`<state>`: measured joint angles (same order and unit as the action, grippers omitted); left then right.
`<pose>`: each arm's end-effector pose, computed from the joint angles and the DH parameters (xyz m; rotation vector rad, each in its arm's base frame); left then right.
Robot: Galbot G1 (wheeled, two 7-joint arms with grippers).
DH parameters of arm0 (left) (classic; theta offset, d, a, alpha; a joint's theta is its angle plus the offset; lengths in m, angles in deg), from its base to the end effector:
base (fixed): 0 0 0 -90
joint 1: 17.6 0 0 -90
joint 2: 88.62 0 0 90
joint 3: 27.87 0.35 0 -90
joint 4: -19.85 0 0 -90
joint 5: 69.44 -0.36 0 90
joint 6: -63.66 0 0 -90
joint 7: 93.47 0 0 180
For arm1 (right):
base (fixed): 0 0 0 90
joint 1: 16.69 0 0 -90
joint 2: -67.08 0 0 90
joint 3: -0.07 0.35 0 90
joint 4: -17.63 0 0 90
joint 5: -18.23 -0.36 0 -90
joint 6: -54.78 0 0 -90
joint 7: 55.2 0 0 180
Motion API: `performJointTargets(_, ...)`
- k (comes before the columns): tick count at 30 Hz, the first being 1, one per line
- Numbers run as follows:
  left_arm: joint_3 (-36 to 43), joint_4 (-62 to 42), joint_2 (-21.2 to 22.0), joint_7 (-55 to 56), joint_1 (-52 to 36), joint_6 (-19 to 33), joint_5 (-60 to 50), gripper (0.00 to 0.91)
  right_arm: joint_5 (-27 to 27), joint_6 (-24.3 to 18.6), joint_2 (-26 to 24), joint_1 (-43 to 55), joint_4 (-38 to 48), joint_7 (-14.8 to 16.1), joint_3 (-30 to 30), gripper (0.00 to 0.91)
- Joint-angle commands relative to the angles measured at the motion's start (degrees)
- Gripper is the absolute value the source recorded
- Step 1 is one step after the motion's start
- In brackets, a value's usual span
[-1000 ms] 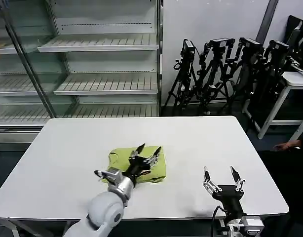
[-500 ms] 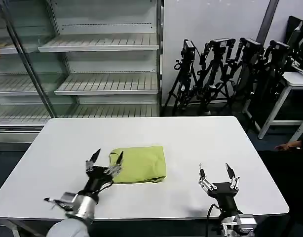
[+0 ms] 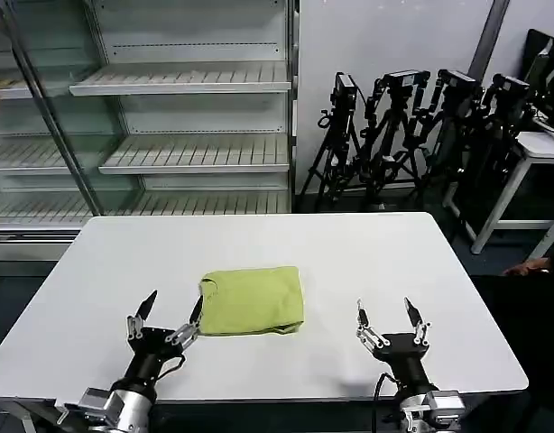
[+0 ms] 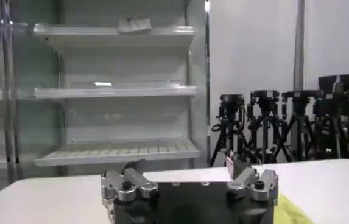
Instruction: Fold and organize the clothes.
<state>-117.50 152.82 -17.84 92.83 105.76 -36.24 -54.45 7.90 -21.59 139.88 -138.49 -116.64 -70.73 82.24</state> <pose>0.1654 0.0328 -0.2278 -0.1873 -3.1005 -0.0341 0.1619 0.0044 -0.2235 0.0580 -3.0752 0.0309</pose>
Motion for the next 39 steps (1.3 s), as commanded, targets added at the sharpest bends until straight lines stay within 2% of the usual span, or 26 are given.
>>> performJointTargets(1,-2.2,2.3,1.3,-0.4,4.1,0.4,-1.7,0.907,0.0,0.4,-0.2,0.6,0.0,-1.9,-0.7,0.907)
performJointTargets(5,-2.4,2.7,1.3,-0.3,4.4,0.3,-1.7,0.907,-0.4,0.5,-0.5,0.8,-0.1,-0.5,-0.8,0.907)
performJointTargets(39,-1.8,3.9,1.4,-0.2,5.1,0.1,-1.6,0.907,1.4,0.4,-1.3,1.8,0.4,-0.9,-1.2,0.907)
